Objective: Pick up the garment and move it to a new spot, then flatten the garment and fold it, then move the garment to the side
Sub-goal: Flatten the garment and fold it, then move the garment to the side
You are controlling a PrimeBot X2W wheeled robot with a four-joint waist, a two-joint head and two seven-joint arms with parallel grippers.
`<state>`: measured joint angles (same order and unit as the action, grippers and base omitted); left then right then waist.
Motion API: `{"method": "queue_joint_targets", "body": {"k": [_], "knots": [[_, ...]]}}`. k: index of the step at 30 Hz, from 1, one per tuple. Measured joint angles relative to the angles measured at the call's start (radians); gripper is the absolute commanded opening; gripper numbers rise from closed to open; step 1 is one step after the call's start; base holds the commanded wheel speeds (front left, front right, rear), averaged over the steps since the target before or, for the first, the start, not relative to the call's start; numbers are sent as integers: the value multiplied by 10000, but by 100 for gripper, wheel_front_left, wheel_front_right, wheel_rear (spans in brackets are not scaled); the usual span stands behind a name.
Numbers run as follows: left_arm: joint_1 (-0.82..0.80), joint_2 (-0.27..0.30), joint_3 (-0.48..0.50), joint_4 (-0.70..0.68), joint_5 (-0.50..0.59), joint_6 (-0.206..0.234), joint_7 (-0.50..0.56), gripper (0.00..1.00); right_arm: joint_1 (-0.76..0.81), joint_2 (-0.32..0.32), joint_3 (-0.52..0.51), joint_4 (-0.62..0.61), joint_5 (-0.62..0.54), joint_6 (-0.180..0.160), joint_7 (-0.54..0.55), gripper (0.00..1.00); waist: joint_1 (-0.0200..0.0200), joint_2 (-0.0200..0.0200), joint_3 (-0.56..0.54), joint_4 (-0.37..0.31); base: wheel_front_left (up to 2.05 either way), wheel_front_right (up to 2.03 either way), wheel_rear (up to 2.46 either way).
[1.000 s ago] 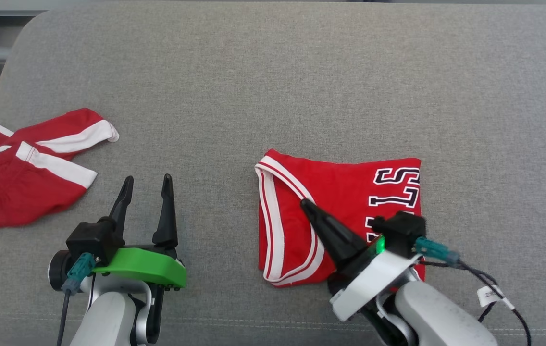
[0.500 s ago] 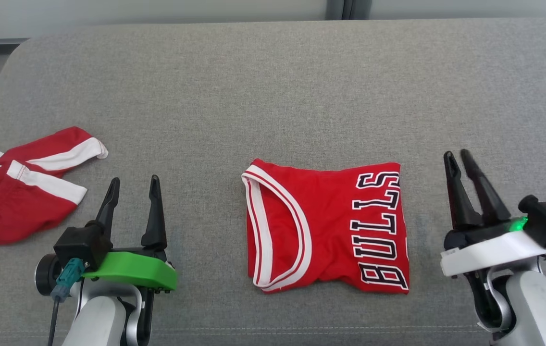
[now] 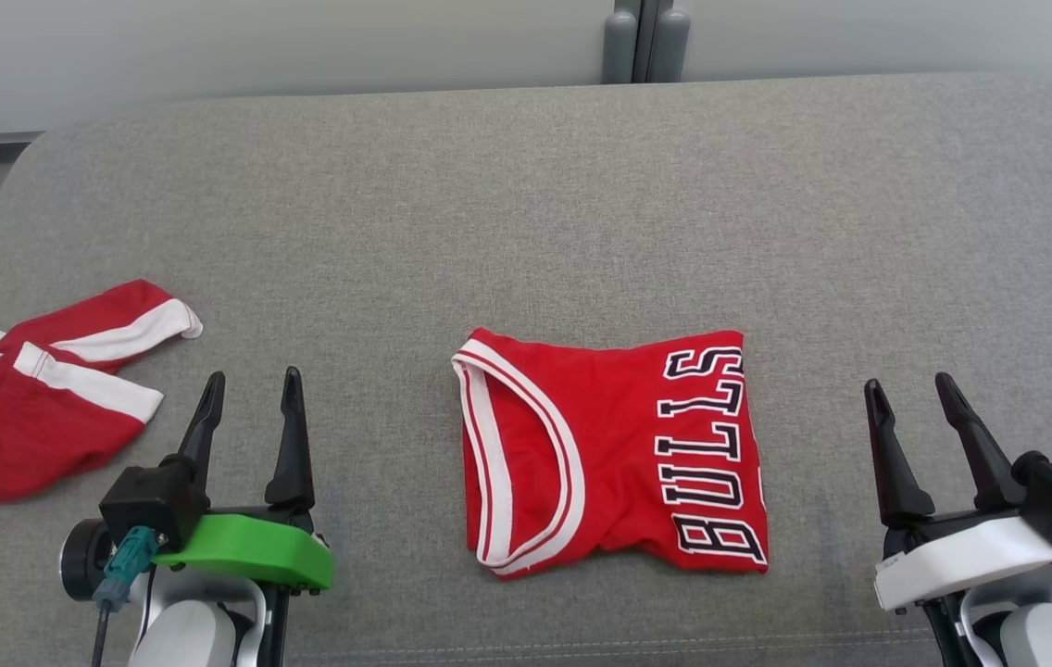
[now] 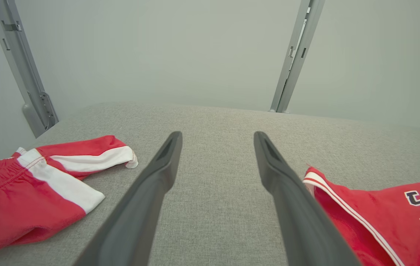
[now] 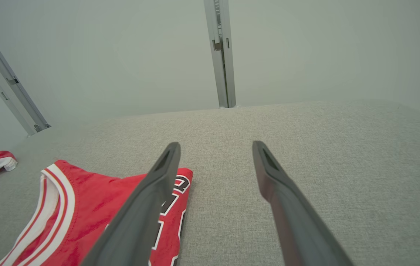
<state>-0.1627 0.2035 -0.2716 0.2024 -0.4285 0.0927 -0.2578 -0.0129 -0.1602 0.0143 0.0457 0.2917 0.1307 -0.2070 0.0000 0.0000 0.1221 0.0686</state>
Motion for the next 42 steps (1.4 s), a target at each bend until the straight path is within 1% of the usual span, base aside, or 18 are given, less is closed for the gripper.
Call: {"method": "queue_joint_targets", "body": {"k": [7, 14, 19, 22, 27, 32, 36, 42], "knots": [[195, 46, -63, 65, -2, 0, -2, 100, 558, 228, -61, -384, -86, 0, 211, 100, 0, 0, -259, -82, 0, 0, 0], [206, 90, -100, 61, -8, 44, 12, 100, 693, 316, -207, -598, -104, 0, 326, 100, 0, 0, -229, -86, 0, 0, 0], [174, 94, -171, 67, -17, 46, 15, 100, 694, 307, -244, -635, -142, 0, 412, 100, 0, 0, -182, 9, 0, 0, 0], [20, 71, -249, 69, -15, 31, 25, 100, 692, 188, -245, -564, -157, 0, 617, 100, 0, 0, -128, 175, 0, 0, 0], [-142, -127, -349, 105, -104, -81, 21, 100, 646, 15, 48, 117, 42, 0, 1003, 100, 0, 0, 44, 581, 0, 0, 0], [-280, -420, -428, 253, -209, -203, 12, 100, 386, -105, 554, 1187, 272, 0, 1202, 100, 0, 0, 329, 1022, 0, 0, 0], [-359, -504, -424, 408, -194, -290, 8, 100, -96, -171, 1060, 1979, 548, 0, 1271, 100, 0, 0, 650, 1279, 0, 0, 0], [-601, -591, -320, 502, -44, -330, 0, 100, -798, -357, 1340, 2882, 696, 0, 1279, 100, 0, 0, 1087, 1563, 0, 0, 0]]}}
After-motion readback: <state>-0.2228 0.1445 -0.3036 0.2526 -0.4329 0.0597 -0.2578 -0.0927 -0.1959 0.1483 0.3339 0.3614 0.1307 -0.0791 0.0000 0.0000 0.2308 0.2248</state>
